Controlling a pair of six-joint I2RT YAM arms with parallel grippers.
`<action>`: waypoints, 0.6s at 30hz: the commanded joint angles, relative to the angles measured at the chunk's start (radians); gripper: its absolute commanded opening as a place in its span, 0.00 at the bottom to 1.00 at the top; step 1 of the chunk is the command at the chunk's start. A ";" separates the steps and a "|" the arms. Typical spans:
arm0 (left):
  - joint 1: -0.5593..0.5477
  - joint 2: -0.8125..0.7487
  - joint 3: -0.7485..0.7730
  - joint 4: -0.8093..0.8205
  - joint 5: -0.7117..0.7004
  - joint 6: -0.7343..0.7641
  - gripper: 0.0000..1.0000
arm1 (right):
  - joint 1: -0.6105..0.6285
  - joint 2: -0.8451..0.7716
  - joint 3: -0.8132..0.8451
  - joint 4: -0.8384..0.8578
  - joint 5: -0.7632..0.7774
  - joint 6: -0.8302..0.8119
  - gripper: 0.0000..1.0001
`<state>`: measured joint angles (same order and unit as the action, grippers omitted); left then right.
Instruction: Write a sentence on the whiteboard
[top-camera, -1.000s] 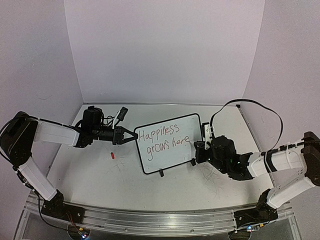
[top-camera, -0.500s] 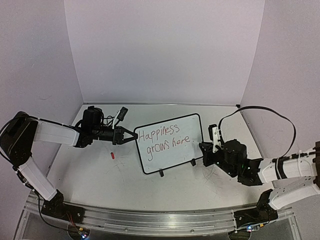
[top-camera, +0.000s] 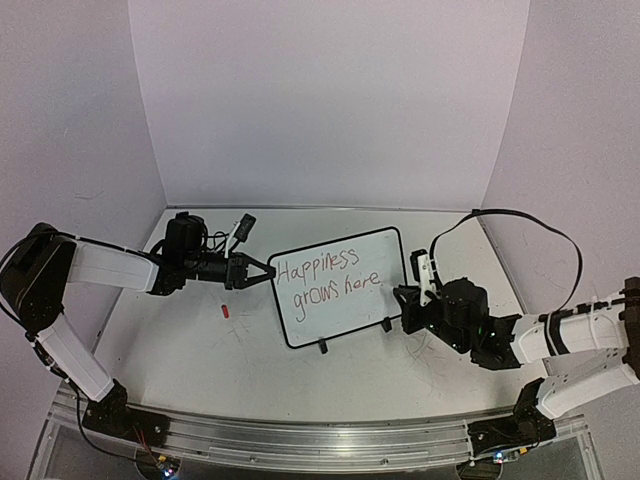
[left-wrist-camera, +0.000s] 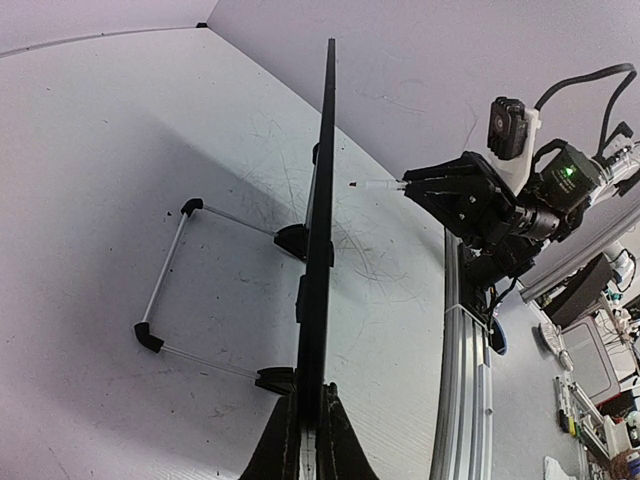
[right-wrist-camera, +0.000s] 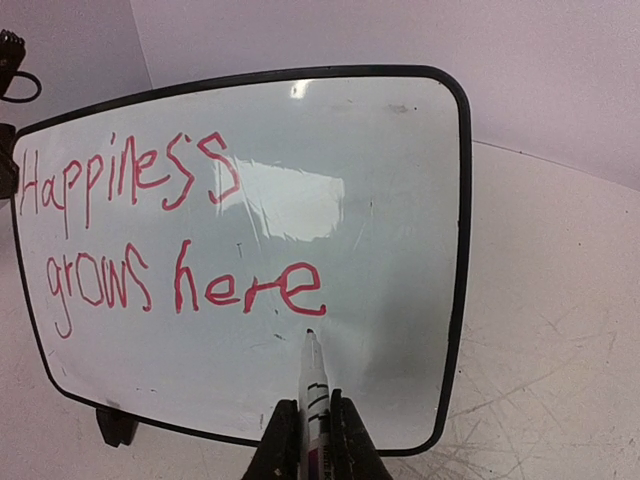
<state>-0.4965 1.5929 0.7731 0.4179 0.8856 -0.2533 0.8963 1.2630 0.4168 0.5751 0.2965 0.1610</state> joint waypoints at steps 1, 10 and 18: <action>-0.007 0.010 0.024 -0.045 -0.015 0.037 0.00 | -0.005 0.023 0.033 0.008 0.039 0.032 0.00; -0.007 -0.001 0.021 -0.047 -0.015 0.036 0.00 | -0.007 0.038 0.052 0.008 0.068 0.040 0.00; -0.007 0.004 0.026 -0.047 -0.011 0.037 0.00 | -0.008 0.055 0.076 0.012 0.097 0.037 0.00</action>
<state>-0.4965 1.5929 0.7731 0.4179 0.8856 -0.2531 0.8925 1.3010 0.4396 0.5632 0.3601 0.1886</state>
